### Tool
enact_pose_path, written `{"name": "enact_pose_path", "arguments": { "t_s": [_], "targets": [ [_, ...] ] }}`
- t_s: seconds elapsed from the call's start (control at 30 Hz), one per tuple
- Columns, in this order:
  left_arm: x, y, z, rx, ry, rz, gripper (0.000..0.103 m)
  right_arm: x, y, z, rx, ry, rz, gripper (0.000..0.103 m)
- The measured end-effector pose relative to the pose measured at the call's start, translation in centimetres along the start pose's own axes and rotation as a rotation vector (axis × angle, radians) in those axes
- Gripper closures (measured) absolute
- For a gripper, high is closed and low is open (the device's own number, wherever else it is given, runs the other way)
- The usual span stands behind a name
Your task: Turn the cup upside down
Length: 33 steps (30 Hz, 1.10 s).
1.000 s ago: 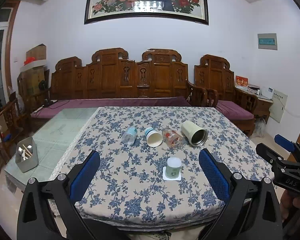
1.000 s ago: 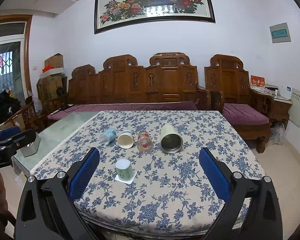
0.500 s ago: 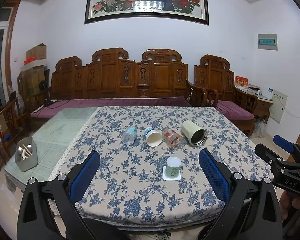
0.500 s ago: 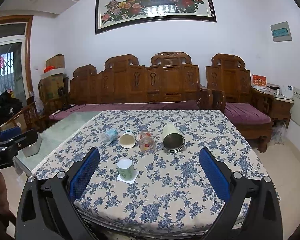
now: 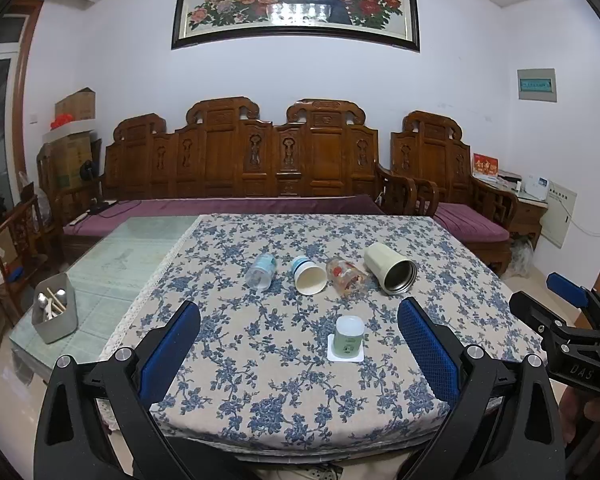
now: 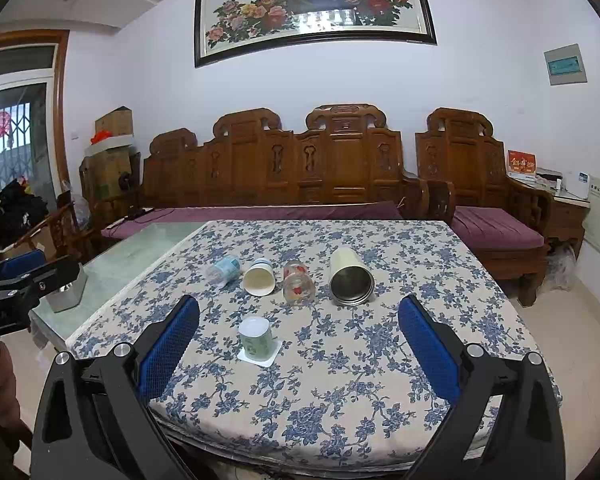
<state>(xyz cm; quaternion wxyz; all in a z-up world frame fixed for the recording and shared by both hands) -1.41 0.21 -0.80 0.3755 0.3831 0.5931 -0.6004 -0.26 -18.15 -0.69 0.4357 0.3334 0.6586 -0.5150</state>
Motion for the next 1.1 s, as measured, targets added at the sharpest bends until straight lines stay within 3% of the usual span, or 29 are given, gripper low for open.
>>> {"name": "enact_pose_path", "arguments": {
  "t_s": [1.1],
  "targets": [
    [-0.10, -0.06, -0.59, -0.006, -0.004, 0.002, 0.008, 0.02, 0.11, -0.18, -0.001, 0.000, 0.000, 0.003]
  ]
}}
Point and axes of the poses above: each gripper's, at about its wrist camera, not at the fingertips, and y roughly the way its jaws point, z to its right, x to its underside, the point moved 2 cm from there along y, roughly the way its jaws point
